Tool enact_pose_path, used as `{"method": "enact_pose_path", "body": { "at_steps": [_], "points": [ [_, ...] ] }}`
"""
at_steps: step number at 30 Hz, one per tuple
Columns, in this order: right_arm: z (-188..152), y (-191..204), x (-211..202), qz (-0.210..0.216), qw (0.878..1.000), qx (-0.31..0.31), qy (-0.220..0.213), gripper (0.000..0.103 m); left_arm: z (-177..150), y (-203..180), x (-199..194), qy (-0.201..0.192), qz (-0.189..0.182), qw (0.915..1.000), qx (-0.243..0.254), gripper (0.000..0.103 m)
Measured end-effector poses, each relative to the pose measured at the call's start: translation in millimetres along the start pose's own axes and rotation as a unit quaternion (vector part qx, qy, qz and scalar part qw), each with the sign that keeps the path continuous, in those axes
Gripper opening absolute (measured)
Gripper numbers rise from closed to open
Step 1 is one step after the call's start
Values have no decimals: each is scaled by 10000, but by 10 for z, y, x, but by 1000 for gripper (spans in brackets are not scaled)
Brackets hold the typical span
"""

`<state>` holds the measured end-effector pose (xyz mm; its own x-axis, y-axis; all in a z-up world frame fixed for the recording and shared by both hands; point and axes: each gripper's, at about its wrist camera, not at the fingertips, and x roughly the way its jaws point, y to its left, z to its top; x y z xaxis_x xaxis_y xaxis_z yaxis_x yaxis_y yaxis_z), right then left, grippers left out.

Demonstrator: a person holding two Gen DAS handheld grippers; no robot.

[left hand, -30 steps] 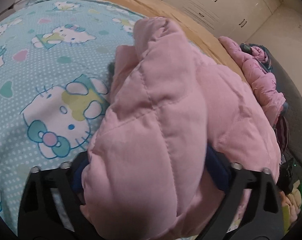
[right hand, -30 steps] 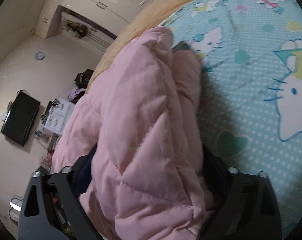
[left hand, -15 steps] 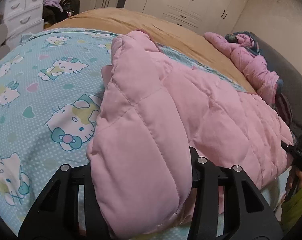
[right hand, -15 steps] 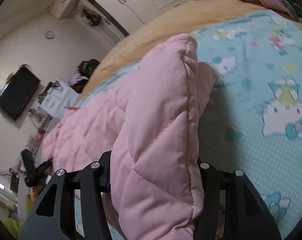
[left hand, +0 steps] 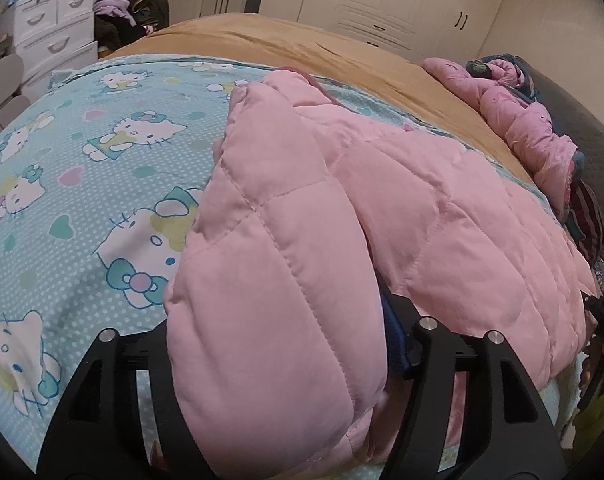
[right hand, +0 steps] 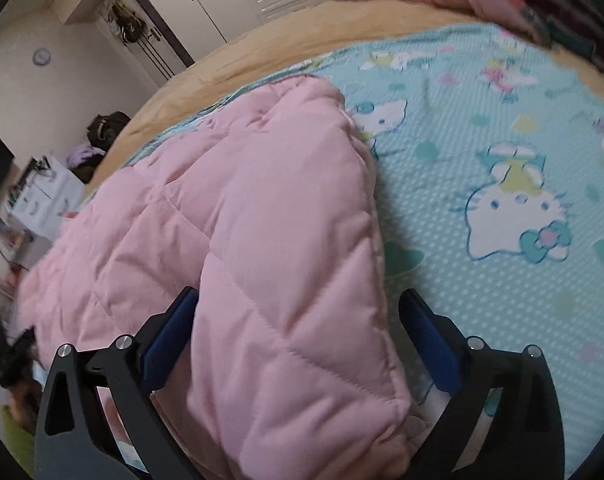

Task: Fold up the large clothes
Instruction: 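Open both tools and release the folded jacket edge, then pull both open tools back away from the jacket bundle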

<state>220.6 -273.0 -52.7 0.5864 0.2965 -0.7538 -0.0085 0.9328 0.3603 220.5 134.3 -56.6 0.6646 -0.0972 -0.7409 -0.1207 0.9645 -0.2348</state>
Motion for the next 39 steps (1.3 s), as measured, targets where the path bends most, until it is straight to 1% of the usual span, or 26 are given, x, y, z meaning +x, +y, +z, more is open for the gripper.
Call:
{"method": "enact_pose_path", "body": {
  "at_steps": [1,2,3,5,7,8,9,10,16,18,22,31,39],
  "points": [
    [-6,10,-8,-70,10000,-41,-56,99,7,0,-5,8,28,10000,-24,62],
    [-22,24,-14,-113,9999,-62,-80,99,4,2,-11,15,38,10000,-34,65],
    [-30,28,-18,-143,9998,-70,-99,99,4,7,-18,21,64,10000,-46,70],
    [-39,16,-33,-178,9997,-73,-172,99,-1,13,-34,34,130,9999,-72,75],
    [-33,1,-44,-201,9996,-72,-202,99,-4,29,-57,26,157,9998,-76,77],
    [-24,-17,-67,-231,9994,-80,-233,99,-6,26,-65,37,173,9998,-78,80],
    [-25,-18,-90,-286,9991,-100,-285,99,-6,29,-81,36,221,9997,-83,88],
    [-45,-25,-115,-300,9990,-115,-316,99,-8,33,-105,4,260,9996,-85,93],
    [-62,29,-238,-525,9971,-210,-518,99,3,-2,-254,-120,429,9990,-16,94],
    [-63,57,-307,-635,9955,-254,-651,99,10,-16,-297,-166,490,9987,3,94],
    [-55,64,-457,-676,9932,-224,-920,99,23,-39,-417,-311,566,9979,-2,94],
    [-96,137,-795,-539,9887,-206,-1383,99,10,-39,-712,-572,723,9957,38,94],
    [-261,440,-1092,-259,9867,-440,-1541,99,-105,-192,-1004,-726,591,9954,220,94]
  ]
}}
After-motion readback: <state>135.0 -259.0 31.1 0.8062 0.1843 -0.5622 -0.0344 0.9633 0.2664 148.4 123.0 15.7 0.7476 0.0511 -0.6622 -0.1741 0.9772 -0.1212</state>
